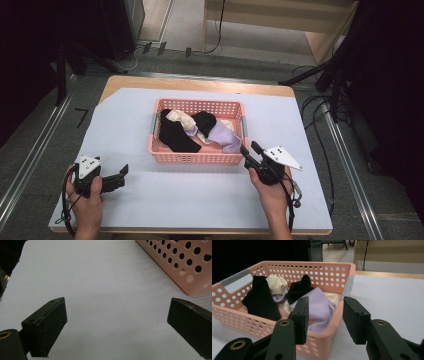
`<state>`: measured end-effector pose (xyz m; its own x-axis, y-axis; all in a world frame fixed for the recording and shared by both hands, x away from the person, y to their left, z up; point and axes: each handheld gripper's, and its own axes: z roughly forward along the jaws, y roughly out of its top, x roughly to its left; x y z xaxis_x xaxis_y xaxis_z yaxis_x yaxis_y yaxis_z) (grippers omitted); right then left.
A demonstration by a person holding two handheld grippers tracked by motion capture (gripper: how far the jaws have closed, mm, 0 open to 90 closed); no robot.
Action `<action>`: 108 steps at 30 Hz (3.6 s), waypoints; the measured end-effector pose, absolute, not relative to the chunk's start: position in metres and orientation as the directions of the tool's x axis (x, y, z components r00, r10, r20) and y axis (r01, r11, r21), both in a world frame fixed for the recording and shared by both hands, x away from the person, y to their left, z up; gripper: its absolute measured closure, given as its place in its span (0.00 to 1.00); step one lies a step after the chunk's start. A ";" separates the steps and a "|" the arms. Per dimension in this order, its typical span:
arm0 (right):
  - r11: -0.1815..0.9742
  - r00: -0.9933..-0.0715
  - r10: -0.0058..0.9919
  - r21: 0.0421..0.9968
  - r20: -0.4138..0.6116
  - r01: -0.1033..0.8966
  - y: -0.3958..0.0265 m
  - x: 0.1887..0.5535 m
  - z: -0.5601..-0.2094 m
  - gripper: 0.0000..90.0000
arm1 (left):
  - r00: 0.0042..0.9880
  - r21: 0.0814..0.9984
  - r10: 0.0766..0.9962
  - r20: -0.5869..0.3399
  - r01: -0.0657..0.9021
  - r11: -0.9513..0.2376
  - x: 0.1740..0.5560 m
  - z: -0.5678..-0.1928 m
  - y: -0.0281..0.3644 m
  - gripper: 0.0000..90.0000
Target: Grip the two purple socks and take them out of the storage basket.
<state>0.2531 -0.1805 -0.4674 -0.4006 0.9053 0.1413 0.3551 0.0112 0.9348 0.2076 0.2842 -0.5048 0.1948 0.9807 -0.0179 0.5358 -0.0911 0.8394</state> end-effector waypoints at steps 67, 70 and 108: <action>0.253 -0.528 0.847 0.916 -0.055 0.311 -0.149 0.324 -0.418 1.00 | 0.190 0.832 0.982 -0.024 0.549 -0.086 0.210 -0.505 0.285 0.06; 0.205 -0.514 0.856 0.951 -0.059 0.232 -0.152 0.320 -0.414 1.00 | 0.191 0.832 0.981 -0.021 0.547 -0.089 0.210 -0.505 0.285 0.06; 0.057 -0.195 0.980 0.996 -0.044 0.066 -0.237 0.311 -0.436 1.00 | 0.189 0.831 0.982 -0.024 0.549 -0.086 0.210 -0.505 0.284 0.06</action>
<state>0.3107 -0.2372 -0.4357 -0.1946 0.9799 -0.0435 0.0664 0.0574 0.9961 0.2095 0.2845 -0.5053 0.1895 0.9816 -0.0239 0.5494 -0.0858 0.8311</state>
